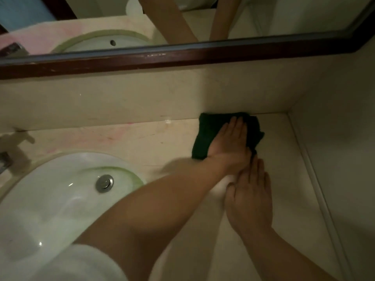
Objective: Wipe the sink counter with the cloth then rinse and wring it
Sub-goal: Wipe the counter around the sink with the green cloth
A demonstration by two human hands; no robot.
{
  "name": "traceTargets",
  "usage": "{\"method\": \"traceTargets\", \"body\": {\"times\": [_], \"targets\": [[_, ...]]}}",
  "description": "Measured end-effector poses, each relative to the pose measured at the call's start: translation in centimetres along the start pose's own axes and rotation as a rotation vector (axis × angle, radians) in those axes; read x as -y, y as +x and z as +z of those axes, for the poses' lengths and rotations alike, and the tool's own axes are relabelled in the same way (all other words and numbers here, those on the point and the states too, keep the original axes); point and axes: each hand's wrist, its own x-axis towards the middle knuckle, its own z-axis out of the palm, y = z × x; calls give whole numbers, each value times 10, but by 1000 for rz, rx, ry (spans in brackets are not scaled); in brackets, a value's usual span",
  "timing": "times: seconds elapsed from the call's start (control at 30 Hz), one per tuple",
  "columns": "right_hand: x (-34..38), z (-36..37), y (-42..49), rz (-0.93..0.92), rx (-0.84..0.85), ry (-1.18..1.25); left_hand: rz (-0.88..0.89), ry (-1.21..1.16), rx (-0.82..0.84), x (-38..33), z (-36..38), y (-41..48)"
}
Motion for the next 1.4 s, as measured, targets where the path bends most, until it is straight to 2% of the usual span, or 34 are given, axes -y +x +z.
{"method": "traceTargets", "body": {"times": [0.1,0.17,0.23,0.33,0.43,0.5,0.6,0.73,0.83,0.93,1.03,1.17,1.27,1.4], "targets": [[-3,-5,-2,5,36,-37,156,-32,-48,29,-5,-22],[-1,-9,-1,8,45,-26,130,-91,-60,65,-2,-52],[1,-11,0,10,59,-17,9,-63,-81,114,4,-86],[3,-12,0,25,41,19,-262,-14,-111,164,11,-123],[1,-16,0,41,33,50,-477,-17,-139,158,13,-116],[0,-18,-1,18,39,95,-516,-45,-134,139,12,-104],[-14,-26,-1,25,3,241,-355,-31,-130,91,11,-78],[-79,-17,-3,226,-150,177,-8,-133,-104,-6,14,-50],[-100,-6,-7,166,-173,159,308,-114,-54,-61,22,-47],[-99,0,-3,169,-149,156,502,-65,-52,-77,21,-26],[-99,-1,0,180,-187,192,491,-75,-36,-73,8,13],[-99,-3,0,149,-116,130,327,-77,-52,-50,-3,40],[-98,-8,2,140,-101,107,193,-74,-142,-2,-1,18],[-90,-10,0,139,-70,95,32,-26,-148,58,12,-48]]}}
